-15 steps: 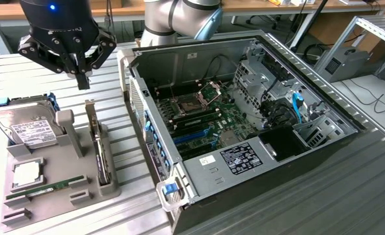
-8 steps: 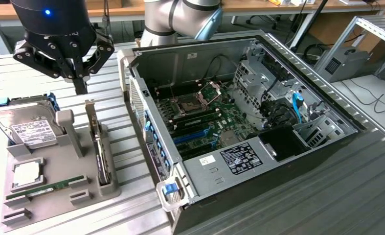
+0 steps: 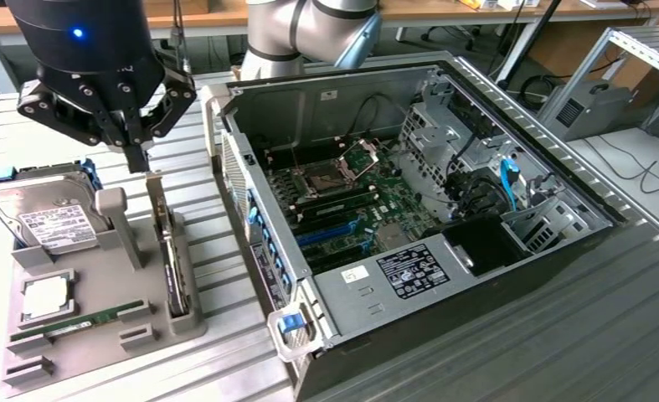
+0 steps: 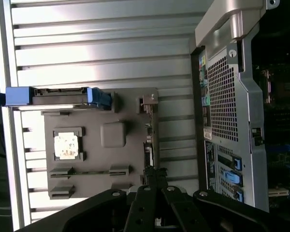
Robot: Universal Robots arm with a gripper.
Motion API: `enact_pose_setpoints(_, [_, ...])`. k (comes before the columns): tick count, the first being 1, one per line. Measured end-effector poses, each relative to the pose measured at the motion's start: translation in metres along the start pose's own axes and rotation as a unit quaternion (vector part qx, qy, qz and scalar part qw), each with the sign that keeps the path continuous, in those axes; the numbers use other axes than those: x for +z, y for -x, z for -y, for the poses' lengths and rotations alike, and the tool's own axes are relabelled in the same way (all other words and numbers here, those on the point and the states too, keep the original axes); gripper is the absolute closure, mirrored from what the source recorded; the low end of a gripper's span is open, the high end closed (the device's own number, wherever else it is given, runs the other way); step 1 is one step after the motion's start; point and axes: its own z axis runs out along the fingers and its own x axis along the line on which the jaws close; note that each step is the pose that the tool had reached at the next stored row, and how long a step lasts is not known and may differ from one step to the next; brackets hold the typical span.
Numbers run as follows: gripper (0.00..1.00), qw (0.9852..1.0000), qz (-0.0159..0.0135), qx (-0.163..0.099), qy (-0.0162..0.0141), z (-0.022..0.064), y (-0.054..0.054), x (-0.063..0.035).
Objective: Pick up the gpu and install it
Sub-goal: 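Reach for the gpu, then pick up the gpu and move the gpu toward the slot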
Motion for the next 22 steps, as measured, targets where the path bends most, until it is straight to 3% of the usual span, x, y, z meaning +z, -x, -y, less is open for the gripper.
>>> enact_pose_setpoints(9, [0.89,1.0000,0.0001,0.000,0.0001,0.0211,-0.001,-0.0009])
enact_pose_setpoints(22, [0.89,1.0000,0.0001,0.000,0.0001,0.0276,-0.003,-0.0011])
